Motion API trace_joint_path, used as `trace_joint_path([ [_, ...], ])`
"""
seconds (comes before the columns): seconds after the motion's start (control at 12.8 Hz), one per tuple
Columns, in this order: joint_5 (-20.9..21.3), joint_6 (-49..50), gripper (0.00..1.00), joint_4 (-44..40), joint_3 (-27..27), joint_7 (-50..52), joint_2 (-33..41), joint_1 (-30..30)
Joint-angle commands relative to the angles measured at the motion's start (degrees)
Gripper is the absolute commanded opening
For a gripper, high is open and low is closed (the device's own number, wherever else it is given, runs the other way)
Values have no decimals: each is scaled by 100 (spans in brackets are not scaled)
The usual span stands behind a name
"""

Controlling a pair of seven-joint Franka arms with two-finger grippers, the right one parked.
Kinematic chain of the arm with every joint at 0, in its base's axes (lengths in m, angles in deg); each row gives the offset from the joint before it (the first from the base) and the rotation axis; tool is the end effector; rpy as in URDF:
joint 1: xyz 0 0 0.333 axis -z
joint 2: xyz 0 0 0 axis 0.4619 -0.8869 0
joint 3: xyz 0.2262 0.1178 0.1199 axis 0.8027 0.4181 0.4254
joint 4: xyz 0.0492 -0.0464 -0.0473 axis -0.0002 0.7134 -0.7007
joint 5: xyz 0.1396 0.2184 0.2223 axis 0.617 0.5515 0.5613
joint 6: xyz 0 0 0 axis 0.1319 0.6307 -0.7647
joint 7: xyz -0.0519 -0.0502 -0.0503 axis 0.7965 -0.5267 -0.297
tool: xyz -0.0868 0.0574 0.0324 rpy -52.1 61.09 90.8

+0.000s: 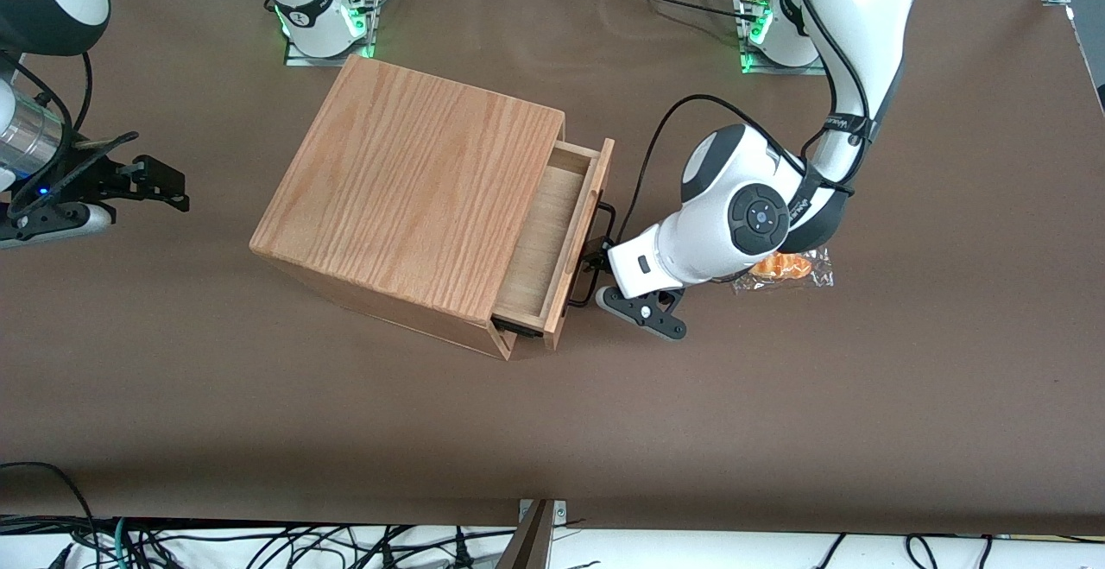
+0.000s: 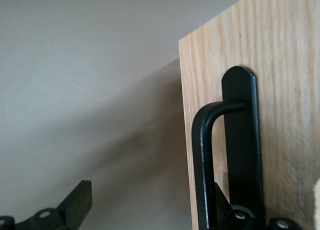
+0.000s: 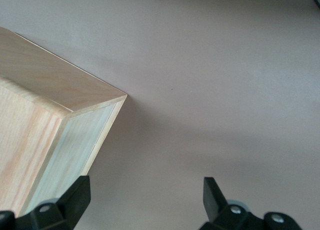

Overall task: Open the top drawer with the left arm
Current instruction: 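Pull the handle outward from the box with the left gripper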

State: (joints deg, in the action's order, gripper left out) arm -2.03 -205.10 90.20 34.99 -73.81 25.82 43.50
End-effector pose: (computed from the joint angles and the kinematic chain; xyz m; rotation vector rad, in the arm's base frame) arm 0.5873 -0.3264 0.3524 2.7378 -0.4838 -0.0460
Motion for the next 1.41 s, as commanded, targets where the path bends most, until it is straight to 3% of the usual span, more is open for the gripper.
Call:
trace_joint_path([
  [0.0, 159, 200, 100, 129, -7, -92, 16, -130],
  [1.33, 141, 861, 100, 120, -59, -796, 183, -728],
])
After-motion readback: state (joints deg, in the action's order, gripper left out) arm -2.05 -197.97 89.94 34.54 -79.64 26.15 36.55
